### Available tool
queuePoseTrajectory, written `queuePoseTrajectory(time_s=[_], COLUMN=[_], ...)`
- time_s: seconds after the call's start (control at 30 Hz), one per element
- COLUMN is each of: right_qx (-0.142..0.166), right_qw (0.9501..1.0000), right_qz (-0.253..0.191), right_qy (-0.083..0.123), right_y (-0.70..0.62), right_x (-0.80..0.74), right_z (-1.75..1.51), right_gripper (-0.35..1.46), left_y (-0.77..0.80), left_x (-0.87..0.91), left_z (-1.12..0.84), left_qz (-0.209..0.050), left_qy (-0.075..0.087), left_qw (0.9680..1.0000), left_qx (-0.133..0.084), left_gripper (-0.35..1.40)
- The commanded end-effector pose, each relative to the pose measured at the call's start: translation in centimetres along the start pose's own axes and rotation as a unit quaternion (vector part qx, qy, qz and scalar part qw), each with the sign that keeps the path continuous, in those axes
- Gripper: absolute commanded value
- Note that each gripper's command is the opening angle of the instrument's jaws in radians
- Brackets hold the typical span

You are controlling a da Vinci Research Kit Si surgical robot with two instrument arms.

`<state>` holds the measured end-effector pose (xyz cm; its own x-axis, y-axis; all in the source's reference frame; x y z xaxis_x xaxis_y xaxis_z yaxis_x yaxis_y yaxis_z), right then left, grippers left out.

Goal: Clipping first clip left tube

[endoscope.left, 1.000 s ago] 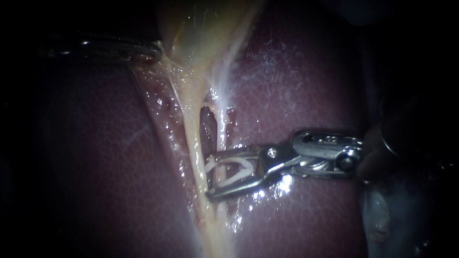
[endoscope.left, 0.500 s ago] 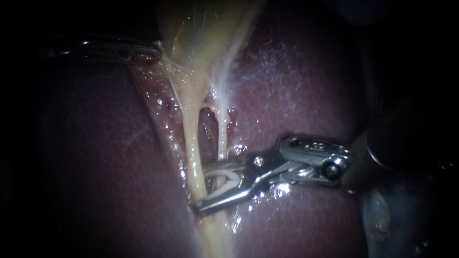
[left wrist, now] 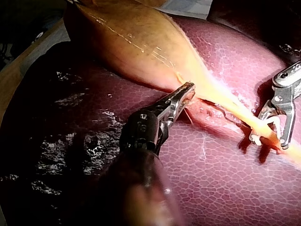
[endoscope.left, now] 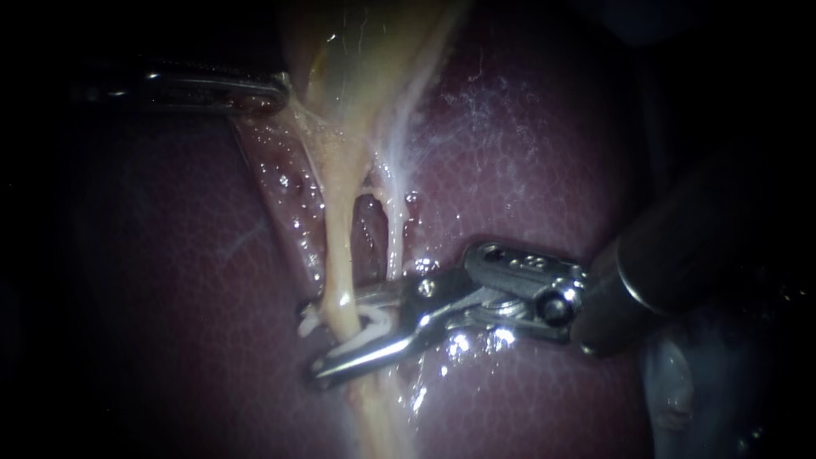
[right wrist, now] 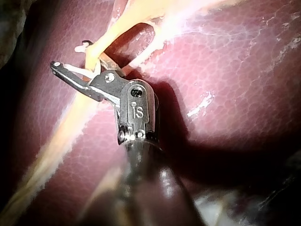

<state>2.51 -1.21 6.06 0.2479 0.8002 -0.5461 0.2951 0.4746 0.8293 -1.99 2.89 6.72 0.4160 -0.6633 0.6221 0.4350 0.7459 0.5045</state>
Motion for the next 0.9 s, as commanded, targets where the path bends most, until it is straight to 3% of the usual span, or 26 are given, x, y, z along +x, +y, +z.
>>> queuePoseTrajectory(time_s=[0.03,0.23,0.33,0.53,0.73,0.9], right_qx=[0.003,0.026,0.027,0.028,0.022,0.022], right_qw=[1.0,0.9996,0.9996,0.9995,0.9996,0.9996], right_qz=[0.0,0.009,0.008,0.008,0.008,0.011], right_qy=[0.002,0.009,0.008,0.007,-0.014,-0.016], right_y=[-0.04,-0.26,-0.3,-0.28,-0.25,-0.25], right_x=[0.04,0.18,0.19,0.17,0.09,0.07], right_z=[0.01,0.08,0.1,0.05,-0.03,-0.04], right_gripper=[0.49,0.48,0.48,0.39,0.19,-0.02], left_y=[0.0,0.0,0.0,0.0,0.0,0.0], left_x=[0.0,0.0,0.0,0.0,0.0,0.0], left_z=[0.0,0.0,0.0,0.0,-0.01,-0.01], left_qz=[0.0,0.0,0.0,0.0,0.0,0.0], left_qy=[0.0,0.0,0.0,0.0,0.0,0.0], left_qw=[1.0,1.0,1.0,1.0,1.0,1.0], left_qx=[0.0,0.0,0.0,0.0,0.0,0.0], left_gripper=[-0.35,-0.35,-0.35,-0.35,-0.35,-0.35])
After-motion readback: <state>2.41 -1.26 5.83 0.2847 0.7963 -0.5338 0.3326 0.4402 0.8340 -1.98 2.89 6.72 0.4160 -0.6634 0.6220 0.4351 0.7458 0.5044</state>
